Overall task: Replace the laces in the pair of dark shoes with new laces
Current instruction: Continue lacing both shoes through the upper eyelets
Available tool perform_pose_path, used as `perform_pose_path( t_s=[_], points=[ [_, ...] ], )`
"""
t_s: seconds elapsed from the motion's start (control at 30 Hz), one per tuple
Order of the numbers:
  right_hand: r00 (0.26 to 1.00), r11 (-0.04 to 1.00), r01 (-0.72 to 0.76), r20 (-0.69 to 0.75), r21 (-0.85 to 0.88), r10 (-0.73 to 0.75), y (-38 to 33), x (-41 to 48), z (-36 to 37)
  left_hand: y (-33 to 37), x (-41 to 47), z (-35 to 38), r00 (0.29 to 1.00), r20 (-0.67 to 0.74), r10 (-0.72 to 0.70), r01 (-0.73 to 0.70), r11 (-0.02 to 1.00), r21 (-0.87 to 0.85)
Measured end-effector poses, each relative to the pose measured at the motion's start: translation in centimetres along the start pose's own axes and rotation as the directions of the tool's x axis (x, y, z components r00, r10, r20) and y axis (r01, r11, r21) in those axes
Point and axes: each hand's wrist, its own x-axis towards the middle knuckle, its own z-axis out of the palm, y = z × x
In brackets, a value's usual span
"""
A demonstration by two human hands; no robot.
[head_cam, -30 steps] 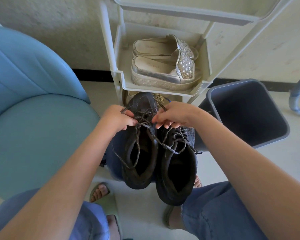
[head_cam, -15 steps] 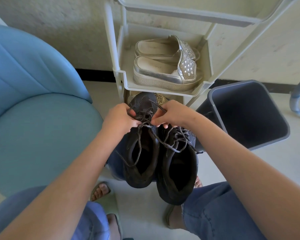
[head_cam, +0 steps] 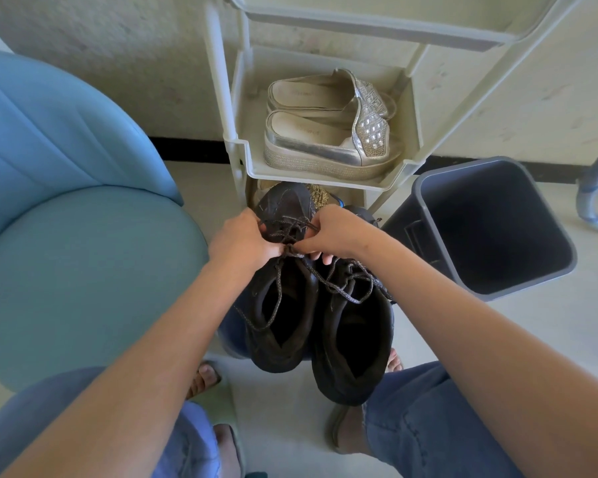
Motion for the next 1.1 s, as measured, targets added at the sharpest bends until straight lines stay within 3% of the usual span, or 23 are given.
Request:
perform_pose_path(
  t_s=[0.37, 0.6, 0.8, 1.1],
  points=[
    [0.996, 0.988, -0.085, 0.007, -0.128, 0.086, -0.6, -0.1, -0.7, 0.8, -0.1, -0.9, 0.995, -0.086, 0.044, -0.037, 0.996, 0.080],
    [0.995, 0.994, -0.095, 0.043, 0.054, 0.093, 0.2, -0.1, -1.1, 0.2, 0.2, -1.6, 0.999, -0.006, -0.051, 0.051, 0.997, -0.053],
    [0.994, 0.993, -0.090, 0.074, 0.075, 0.085, 0.3, -0.1, -1.5, 0.6, -0.2, -1.9, 0.997, 0.014, -0.075, 0.073, 0.994, 0.083],
    [0.996, 0.978, -0.062, 0.068, 0.200, 0.049, 0.3, -0.3, -1.7, 0.9, -0.3, -1.9, 0.998, 0.039, -0.040, 0.038, 0.998, 0.039]
  ],
)
